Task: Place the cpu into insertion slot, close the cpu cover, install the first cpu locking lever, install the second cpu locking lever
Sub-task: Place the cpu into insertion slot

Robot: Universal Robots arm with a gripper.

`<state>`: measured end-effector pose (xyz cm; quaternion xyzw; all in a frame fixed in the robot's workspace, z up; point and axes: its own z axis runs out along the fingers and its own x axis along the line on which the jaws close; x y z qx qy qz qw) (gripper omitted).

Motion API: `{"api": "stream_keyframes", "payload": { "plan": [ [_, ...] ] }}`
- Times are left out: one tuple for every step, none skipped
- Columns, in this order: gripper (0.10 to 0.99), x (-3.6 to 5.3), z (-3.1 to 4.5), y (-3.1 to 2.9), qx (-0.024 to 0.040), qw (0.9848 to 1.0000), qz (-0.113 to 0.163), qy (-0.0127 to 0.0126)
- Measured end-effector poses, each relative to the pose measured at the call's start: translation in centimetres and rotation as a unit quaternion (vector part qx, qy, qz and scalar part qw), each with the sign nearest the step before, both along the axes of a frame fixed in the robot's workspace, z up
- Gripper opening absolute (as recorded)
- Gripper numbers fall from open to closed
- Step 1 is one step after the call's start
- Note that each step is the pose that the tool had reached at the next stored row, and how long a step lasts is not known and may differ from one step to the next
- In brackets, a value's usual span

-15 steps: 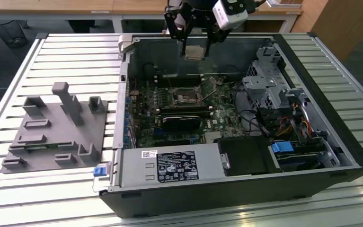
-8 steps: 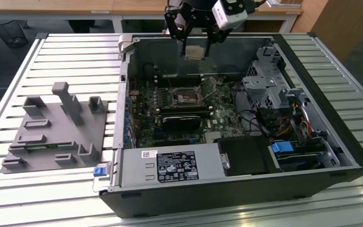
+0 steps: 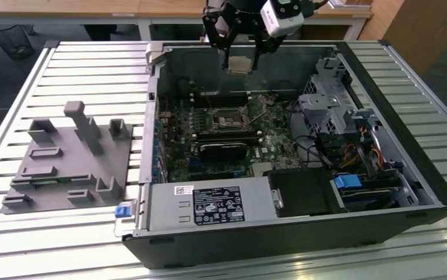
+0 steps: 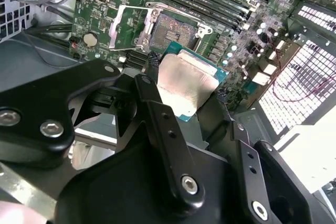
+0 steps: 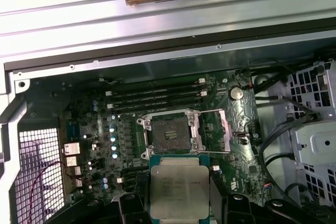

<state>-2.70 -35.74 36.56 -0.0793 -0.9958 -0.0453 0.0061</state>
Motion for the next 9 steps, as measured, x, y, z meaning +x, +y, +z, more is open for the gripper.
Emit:
{"api": "stream_keyframes", "payload": {
  "plan": [
    [0.541, 0.00, 0.00, 0.00, 0.0000, 1.0000, -0.001, 0.0000],
    [0.541, 0.00, 0.00, 0.00, 0.0000, 1.0000, -0.002, 0.0000],
    [0.541, 0.00, 0.00, 0.00, 0.0000, 1.0000, -0.003, 0.0000],
    [0.541, 0.00, 0.00, 0.00, 0.0000, 1.0000, -0.004, 0.0000],
    [0.541, 0.00, 0.00, 0.00, 0.0000, 1.0000, -0.005, 0.0000],
    [0.541, 0.00, 0.00, 0.00, 0.0000, 1.0000, -0.006, 0.0000],
    [0.541, 0.00, 0.00, 0.00, 0.0000, 1.0000, -0.009, 0.0000],
    [0.541, 0.00, 0.00, 0.00, 0.0000, 1.0000, -0.010, 0.0000],
    [0.541, 0.00, 0.00, 0.00, 0.0000, 0.9999, -0.011, 0.0000]
  ]
}}
